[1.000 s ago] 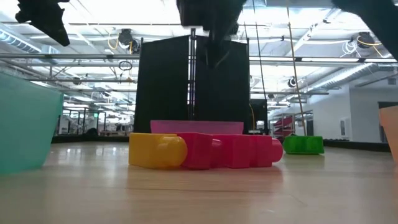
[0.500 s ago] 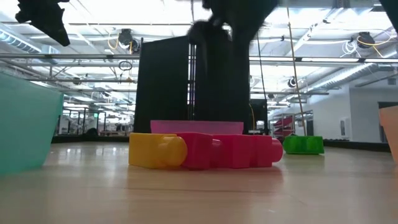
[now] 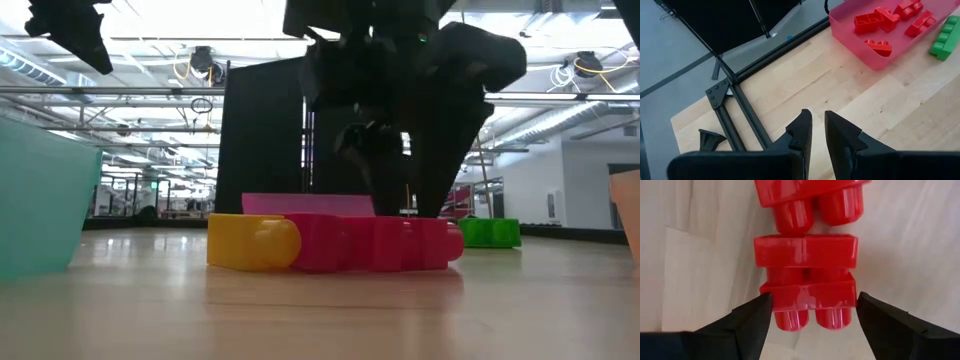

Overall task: Sort blocks
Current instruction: Put the red game piece into the red bin

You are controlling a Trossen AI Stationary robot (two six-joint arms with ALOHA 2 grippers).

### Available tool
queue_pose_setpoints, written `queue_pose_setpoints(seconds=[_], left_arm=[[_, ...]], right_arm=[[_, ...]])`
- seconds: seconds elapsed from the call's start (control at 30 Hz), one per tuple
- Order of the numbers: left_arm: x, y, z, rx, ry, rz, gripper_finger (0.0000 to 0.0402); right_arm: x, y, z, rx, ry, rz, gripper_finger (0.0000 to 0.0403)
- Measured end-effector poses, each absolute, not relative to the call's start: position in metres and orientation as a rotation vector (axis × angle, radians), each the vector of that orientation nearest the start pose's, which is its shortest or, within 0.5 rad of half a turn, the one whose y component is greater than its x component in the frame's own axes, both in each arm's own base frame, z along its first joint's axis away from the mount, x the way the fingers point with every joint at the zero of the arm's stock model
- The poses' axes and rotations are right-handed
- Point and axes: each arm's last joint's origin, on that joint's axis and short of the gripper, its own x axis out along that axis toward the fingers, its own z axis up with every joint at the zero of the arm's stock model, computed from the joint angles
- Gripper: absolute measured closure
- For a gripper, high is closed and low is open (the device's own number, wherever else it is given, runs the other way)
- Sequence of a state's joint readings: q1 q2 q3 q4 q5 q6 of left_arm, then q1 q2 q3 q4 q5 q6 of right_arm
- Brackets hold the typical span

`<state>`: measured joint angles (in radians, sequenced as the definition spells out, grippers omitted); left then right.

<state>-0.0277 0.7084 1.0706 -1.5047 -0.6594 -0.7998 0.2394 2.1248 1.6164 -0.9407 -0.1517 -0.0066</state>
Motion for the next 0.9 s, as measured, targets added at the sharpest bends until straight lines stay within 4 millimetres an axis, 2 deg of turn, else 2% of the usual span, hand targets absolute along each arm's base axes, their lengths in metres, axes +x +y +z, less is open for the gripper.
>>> queue_pose_setpoints(seconds=[0.3,0.73,0.9], left_arm=[[0.065,0.016,0.336,-0.307,0.785,0.939,0.0343],[0.066,0.016,0.336,-0.305,0.787,0.938,0.0343],[0.065,0.016,0.336,-0.304,0.787,0.937,0.0343]], right_arm=[[0.385,0.099,0.146,-0.013,1.557,0.269,0.0122],[0.383,0.085,0.146,0.075,1.61,0.15,0.0122],[0.38,0.074,0.15,0.169,1.648,0.034,0.0122]])
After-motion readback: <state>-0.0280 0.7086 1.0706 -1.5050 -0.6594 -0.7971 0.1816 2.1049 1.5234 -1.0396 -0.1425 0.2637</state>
